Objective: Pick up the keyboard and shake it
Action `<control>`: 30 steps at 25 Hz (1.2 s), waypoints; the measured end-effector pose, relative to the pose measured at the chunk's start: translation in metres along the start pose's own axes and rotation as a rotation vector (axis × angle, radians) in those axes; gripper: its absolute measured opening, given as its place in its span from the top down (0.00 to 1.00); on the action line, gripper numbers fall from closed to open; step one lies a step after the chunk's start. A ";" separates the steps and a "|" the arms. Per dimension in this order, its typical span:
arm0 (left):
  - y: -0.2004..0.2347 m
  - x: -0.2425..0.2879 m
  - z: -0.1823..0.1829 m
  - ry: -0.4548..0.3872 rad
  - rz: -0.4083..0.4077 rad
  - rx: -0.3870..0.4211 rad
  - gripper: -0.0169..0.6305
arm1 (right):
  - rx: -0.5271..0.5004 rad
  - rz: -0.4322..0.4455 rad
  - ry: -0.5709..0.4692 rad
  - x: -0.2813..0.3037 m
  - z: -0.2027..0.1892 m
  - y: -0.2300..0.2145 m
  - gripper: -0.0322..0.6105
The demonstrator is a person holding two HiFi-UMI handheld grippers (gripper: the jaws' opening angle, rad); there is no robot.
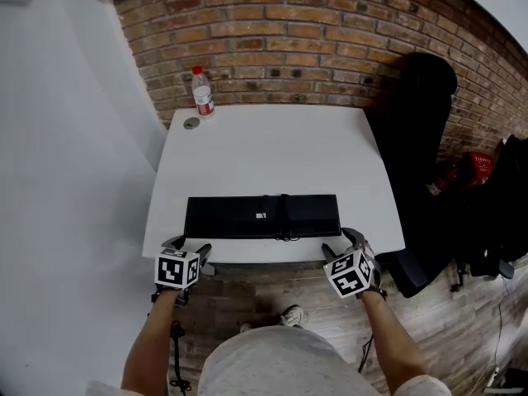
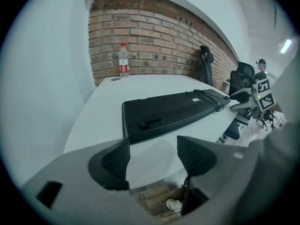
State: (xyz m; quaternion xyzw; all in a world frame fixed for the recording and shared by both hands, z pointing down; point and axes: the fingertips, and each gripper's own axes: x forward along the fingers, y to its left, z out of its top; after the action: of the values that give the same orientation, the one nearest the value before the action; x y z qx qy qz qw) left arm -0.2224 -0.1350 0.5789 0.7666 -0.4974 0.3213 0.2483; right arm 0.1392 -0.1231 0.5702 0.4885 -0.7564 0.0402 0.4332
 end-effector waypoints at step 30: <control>-0.094 -0.090 0.052 -0.361 -0.155 -0.085 0.98 | 0.456 0.057 -0.319 -0.103 0.097 0.057 0.94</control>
State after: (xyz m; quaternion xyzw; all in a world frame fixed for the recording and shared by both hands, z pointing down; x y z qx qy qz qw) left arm -0.1497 -0.0806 0.4718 0.8366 -0.4865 0.1373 0.2113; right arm 0.0507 -0.0678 0.4594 0.5519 -0.8000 0.1440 0.1864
